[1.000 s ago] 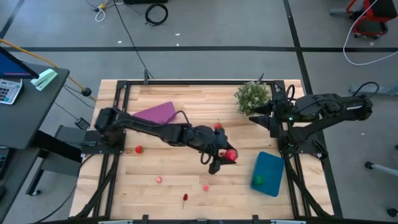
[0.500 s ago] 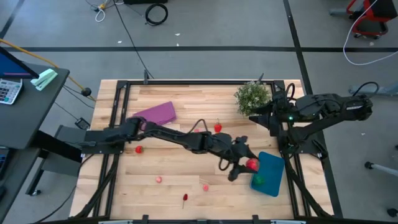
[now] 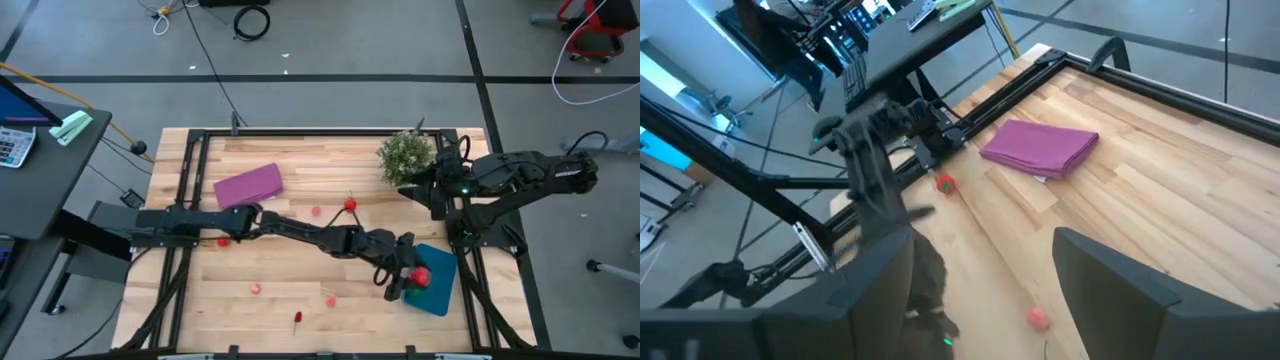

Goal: Pick and placing Produce into tupperware
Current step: Put the red dragon fruit into the blue bin, then adjust the blue bin

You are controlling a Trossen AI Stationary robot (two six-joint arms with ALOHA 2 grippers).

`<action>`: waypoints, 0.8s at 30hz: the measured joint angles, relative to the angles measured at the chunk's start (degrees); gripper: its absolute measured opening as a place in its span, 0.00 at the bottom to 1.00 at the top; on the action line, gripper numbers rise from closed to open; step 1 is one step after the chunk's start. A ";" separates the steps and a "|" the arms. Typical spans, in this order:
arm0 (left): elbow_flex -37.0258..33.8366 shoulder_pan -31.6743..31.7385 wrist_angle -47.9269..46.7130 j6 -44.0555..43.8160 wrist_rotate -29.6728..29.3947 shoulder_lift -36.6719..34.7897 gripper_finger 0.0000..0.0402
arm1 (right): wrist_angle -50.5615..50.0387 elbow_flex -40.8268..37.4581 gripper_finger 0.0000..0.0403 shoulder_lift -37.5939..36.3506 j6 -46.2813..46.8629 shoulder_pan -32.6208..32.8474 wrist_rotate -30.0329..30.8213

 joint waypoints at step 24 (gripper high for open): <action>0.04 -3.52 10.06 6.93 -0.63 6.10 0.55 | 0.06 0.00 0.62 -0.35 0.93 0.00 0.01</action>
